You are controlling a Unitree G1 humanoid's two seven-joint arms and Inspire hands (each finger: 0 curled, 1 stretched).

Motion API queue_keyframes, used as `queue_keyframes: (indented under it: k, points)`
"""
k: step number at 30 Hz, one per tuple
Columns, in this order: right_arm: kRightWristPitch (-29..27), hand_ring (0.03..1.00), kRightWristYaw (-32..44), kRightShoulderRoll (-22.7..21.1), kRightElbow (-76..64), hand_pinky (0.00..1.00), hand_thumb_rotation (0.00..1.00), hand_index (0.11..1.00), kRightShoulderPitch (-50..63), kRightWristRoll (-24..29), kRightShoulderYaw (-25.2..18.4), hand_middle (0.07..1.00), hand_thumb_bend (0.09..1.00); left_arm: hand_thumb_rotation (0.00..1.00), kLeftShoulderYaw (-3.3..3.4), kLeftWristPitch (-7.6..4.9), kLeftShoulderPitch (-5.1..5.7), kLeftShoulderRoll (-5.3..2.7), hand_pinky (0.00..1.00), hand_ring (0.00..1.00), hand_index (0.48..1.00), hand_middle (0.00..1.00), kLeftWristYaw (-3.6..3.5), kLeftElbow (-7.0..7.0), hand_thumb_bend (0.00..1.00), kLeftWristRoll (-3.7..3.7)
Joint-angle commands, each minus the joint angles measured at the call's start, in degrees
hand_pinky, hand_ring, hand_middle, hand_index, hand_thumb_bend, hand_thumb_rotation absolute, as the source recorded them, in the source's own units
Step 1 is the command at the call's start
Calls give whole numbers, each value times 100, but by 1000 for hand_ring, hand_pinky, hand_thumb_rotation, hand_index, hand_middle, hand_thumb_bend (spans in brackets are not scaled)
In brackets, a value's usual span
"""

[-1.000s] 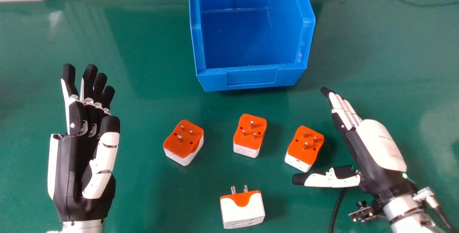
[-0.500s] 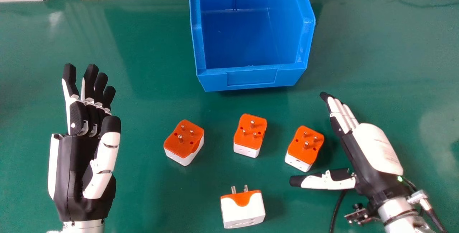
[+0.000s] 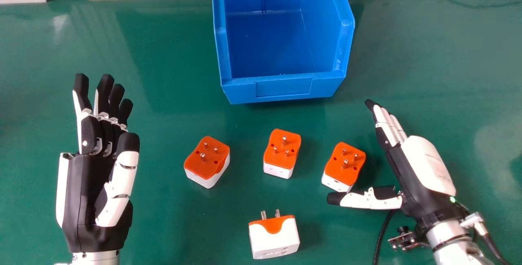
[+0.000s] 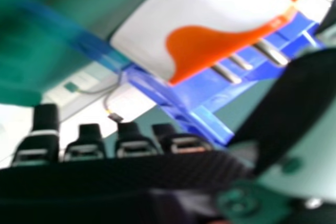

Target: Pick all objects and put in blue box

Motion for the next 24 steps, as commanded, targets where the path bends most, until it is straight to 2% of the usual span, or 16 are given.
queue_keyframes:
  k: [1, 5, 8, 10, 16, 21, 24]
  points:
    - [-68, 1000, 77, 116, 102, 814, 510, 1000, 46, -13, 91, 1000, 1000, 486, 6, -124, -10, -29, 1000, 1000, 982, 1000, 9, -83, 307, -23]
    - [-129, 1000, 63, 218, 184, 804, 493, 1000, 51, 50, 144, 1000, 1000, 485, -5, -143, -10, -60, 1000, 1000, 981, 1000, 6, -80, 307, -24]
    - [-147, 1000, 32, 276, 257, 752, 488, 1000, 46, 42, 186, 1000, 1000, 485, -6, -154, -22, -77, 1000, 1000, 980, 1000, 4, -53, 305, -20]
    - [-195, 1000, 20, 302, 231, 738, 493, 1000, 73, 40, 210, 1000, 1000, 485, -15, -151, -9, -99, 1000, 1000, 979, 1000, 21, -87, 305, -8]
    - [-322, 997, 32, 369, 218, 710, 539, 1000, 110, 52, 280, 1000, 1000, 485, 7, -167, -38, -111, 1000, 1000, 979, 1000, -5, -20, 307, -29]
    - [-363, 994, 36, 408, 198, 705, 537, 1000, 132, 35, 382, 1000, 1000, 486, -9, -145, -24, -125, 1000, 1000, 979, 1000, 9, -66, 306, -27]
    - [-375, 991, 8, 421, 203, 700, 533, 1000, 144, 26, 446, 1000, 1000, 487, -7, -137, -38, -120, 1000, 1000, 979, 1000, -5, -53, 306, -45]
